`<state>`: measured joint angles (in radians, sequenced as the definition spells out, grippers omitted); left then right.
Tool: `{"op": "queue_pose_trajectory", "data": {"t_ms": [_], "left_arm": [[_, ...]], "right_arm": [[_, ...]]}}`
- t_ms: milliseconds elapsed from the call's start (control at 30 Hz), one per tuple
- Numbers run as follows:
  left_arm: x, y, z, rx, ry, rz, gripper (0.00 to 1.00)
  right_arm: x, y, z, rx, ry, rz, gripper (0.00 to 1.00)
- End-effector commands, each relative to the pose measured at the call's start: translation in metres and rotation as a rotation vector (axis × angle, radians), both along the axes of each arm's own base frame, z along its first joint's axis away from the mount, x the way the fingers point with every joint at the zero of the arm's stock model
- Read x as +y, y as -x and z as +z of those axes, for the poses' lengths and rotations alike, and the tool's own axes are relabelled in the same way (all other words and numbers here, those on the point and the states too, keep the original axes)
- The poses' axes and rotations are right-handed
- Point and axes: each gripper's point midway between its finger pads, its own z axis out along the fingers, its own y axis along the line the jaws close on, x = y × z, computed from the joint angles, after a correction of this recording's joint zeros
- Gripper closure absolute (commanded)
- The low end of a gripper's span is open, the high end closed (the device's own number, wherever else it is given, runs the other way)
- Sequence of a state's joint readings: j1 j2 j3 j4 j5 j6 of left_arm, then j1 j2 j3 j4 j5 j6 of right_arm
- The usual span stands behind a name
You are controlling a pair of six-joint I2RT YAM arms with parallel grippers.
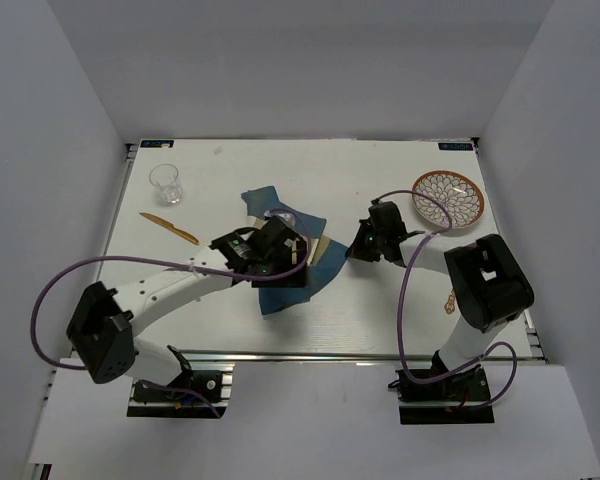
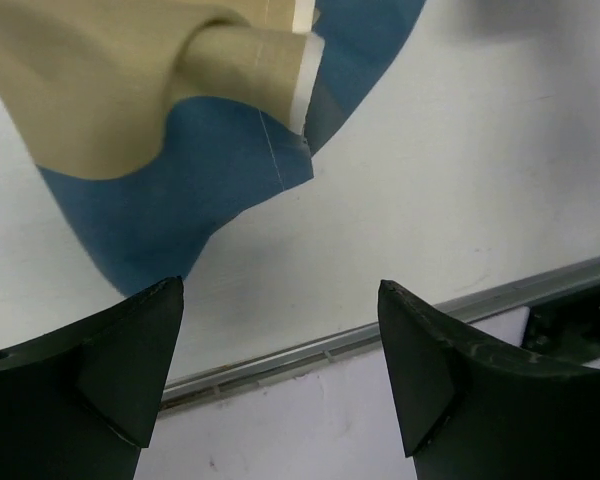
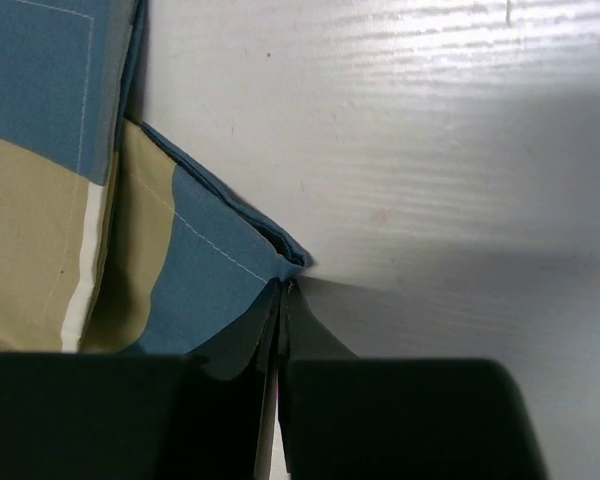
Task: Set the dinner table for one person
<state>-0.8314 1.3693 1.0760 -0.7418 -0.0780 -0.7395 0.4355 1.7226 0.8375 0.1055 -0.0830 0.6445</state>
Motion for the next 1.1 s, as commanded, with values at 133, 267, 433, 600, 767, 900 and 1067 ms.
{"op": "queue_pose_trajectory", "data": {"t_ms": [133, 267, 433, 600, 767, 900, 1067], "left_arm": [[-0.014, -0.006, -0.021, -0.041, -0.148, 0.071, 0.14], [-0.016, -0.007, -0.045, -0.014, -0.263, 0.125, 0.16], [-0.018, -0.013, -0.058, -0.045, -0.298, 0.165, 0.16], [-0.022, -0.025, -0.065, -0.052, -0.356, 0.210, 0.19], [-0.014, -0.030, -0.075, -0.064, -0.419, 0.263, 0.26], [-0.012, -0.032, -0.080, -0.068, -0.439, 0.268, 0.39], [-0.010, -0.030, -0.080, -0.055, -0.456, 0.282, 0.73]], "right_arm": [[0.007, 0.011, 0.037, -0.083, -0.087, 0.027, 1.00], [0.011, 0.018, 0.046, -0.099, -0.128, 0.050, 1.00], [0.016, 0.028, 0.049, -0.115, -0.154, 0.106, 1.00], [0.018, 0.039, 0.042, -0.111, -0.173, 0.150, 1.00], [0.021, 0.047, 0.047, -0.142, -0.203, 0.180, 1.00], [0.023, 0.051, 0.051, -0.153, -0.225, 0.201, 1.00], [0.019, 0.052, 0.050, -0.155, -0.210, 0.190, 1.00]]}}
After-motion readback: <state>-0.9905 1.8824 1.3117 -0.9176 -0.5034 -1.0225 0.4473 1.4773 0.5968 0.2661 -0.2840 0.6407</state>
